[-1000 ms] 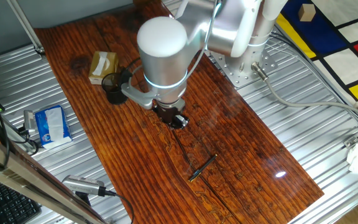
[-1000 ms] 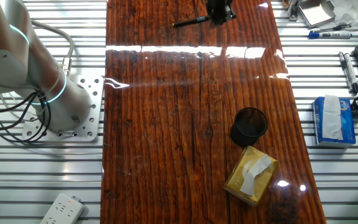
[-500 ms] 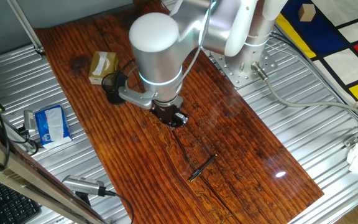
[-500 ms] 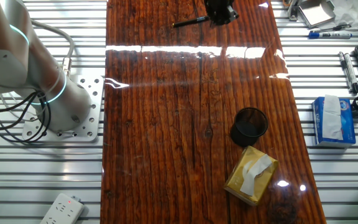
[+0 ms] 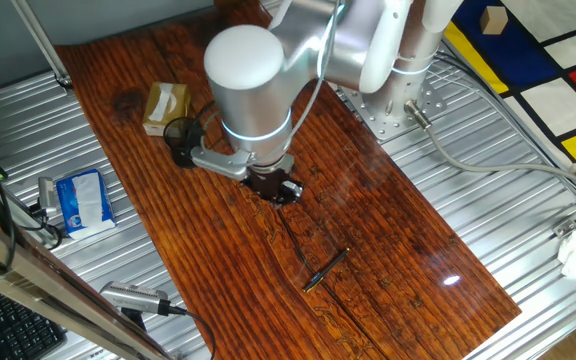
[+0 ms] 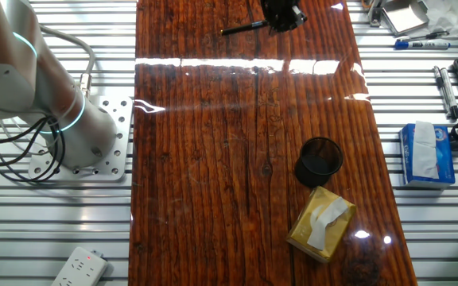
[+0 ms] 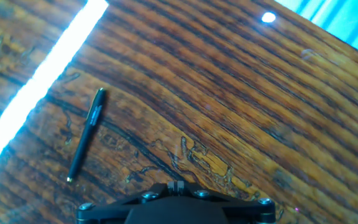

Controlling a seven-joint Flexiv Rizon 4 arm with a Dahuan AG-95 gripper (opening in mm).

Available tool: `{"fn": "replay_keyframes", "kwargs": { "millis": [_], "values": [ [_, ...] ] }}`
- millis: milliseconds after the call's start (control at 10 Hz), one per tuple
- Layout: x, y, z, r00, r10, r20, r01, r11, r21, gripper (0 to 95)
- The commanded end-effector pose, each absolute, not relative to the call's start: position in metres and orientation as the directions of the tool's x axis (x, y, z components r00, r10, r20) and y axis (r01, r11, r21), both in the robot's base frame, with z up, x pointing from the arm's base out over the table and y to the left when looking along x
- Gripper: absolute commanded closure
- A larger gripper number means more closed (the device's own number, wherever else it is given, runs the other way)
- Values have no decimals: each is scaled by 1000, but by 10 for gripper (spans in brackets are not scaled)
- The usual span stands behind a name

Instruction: Put the pen into the pen holder

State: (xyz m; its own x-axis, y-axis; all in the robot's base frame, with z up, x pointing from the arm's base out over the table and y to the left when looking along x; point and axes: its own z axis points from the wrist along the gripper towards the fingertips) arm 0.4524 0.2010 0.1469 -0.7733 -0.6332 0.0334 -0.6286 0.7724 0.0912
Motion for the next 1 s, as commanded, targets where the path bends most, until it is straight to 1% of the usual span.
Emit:
{"fn": "replay_keyframes", "kwargs": {
  "millis": [100, 500, 1000],
  "values": [
    [445, 202, 144, -778, -627, 22, -624, 777, 89, 950],
    [428, 214, 140, -813, -582, 20, -579, 812, 77, 950],
    [422, 271, 137, -871, -489, 41, -486, 872, 59, 950]
  ]
}}
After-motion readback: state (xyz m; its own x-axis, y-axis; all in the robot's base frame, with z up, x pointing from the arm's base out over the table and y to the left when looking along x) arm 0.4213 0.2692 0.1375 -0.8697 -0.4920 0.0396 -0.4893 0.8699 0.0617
